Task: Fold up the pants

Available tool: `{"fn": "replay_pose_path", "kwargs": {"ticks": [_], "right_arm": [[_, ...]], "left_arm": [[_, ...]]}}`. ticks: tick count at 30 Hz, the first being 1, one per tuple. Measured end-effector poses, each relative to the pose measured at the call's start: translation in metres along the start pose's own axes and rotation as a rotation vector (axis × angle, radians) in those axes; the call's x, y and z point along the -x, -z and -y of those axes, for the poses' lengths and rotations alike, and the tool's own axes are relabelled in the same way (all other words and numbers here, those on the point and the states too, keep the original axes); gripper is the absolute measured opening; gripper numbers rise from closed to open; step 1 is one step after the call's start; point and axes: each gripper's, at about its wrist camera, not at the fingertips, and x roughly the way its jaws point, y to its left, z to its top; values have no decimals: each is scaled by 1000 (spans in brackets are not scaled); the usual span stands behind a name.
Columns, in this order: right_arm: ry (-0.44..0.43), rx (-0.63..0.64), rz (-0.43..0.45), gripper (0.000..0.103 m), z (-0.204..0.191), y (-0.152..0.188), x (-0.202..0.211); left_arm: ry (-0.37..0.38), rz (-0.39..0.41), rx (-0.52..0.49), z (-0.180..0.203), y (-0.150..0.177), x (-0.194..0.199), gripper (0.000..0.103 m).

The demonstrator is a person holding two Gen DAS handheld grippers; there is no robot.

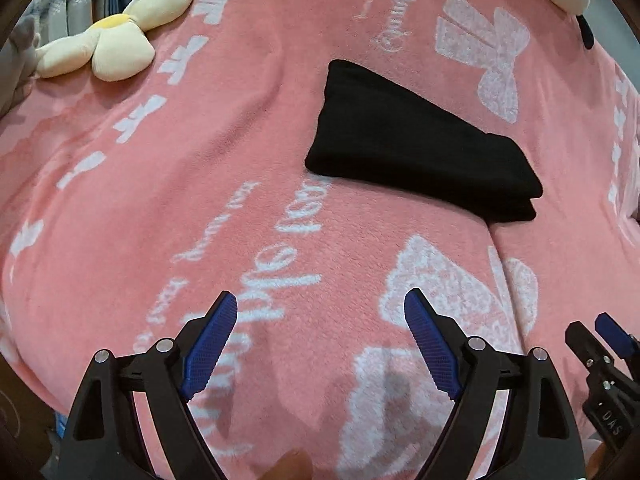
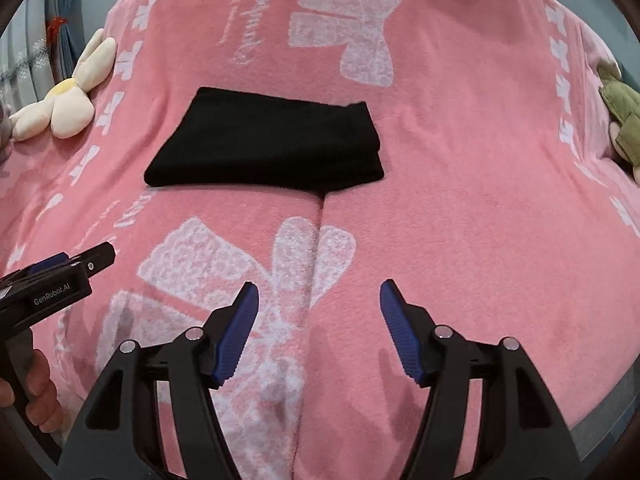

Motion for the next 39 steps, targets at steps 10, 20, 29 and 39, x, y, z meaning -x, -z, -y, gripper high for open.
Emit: {"fn": "replay_pose_path", "kwargs": {"ticks": [10, 20, 29, 39], "right_arm": [[-7, -3, 20, 65, 0, 1, 7], [1, -12, 44, 69, 3, 4, 15], [1, 6, 42, 69, -4, 8, 16], [5, 1, 43, 69, -10, 10, 18]], "left_arm": [[18, 37, -13, 0, 7, 13, 83], [10, 33, -74, 10, 14, 18, 83], [-3, 34, -89, 13, 15, 20, 82], [-12, 29, -92, 14, 16, 19, 82]]}}
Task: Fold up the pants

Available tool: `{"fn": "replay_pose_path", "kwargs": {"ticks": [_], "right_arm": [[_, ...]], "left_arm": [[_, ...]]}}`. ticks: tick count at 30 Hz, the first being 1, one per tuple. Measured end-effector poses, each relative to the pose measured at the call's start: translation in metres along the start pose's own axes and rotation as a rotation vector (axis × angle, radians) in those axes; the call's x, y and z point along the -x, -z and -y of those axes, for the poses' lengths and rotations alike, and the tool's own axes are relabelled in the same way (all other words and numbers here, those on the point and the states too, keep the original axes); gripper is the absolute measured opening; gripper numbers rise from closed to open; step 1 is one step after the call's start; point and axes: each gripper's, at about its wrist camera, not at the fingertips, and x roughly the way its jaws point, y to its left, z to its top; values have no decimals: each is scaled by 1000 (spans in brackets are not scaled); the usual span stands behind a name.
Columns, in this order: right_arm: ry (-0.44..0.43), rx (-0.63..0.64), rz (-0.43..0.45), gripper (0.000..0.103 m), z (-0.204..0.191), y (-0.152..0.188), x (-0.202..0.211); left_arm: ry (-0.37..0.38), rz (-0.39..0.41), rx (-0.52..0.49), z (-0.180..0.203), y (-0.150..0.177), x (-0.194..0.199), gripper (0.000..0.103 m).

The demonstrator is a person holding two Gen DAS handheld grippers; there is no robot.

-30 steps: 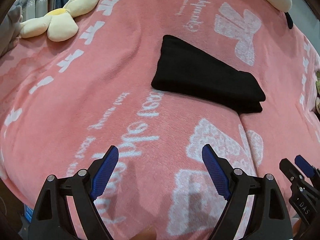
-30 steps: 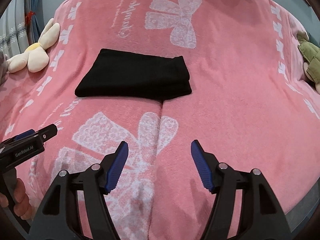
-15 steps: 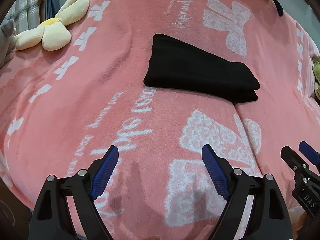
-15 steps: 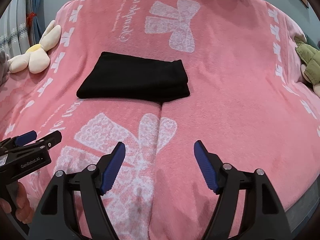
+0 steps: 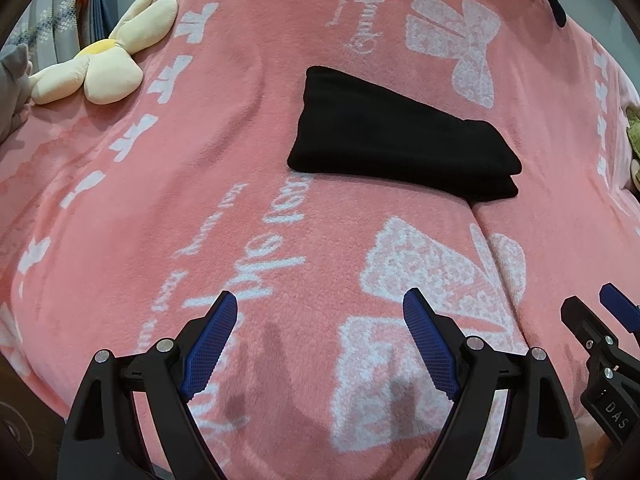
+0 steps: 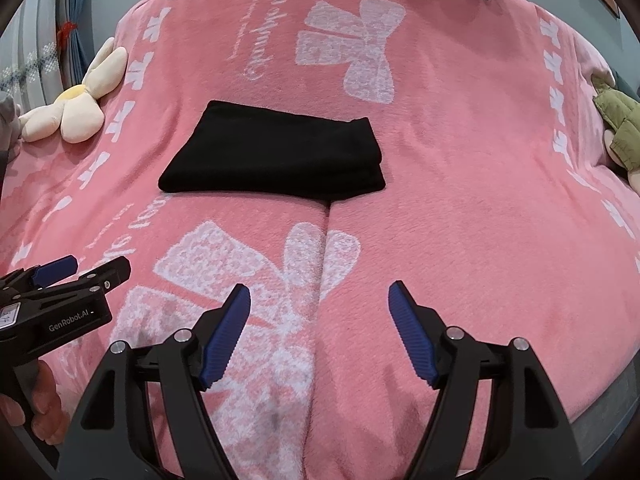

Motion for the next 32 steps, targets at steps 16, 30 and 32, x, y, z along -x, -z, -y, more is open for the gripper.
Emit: {"fn": "replay_pose_path", "kwargs": {"ticks": [16, 30, 32], "right_arm": [[-9, -7, 2, 70, 3, -1, -1], [-6, -1, -4, 71, 1, -2, -1], [-5, 0, -1, 74, 1, -2, -1]], "left_arm": [[-9, -15, -32, 7, 1, -3, 82], [-31, -24, 5, 1, 1, -6, 71], [-45, -26, 13, 0, 1, -7, 71]]}}
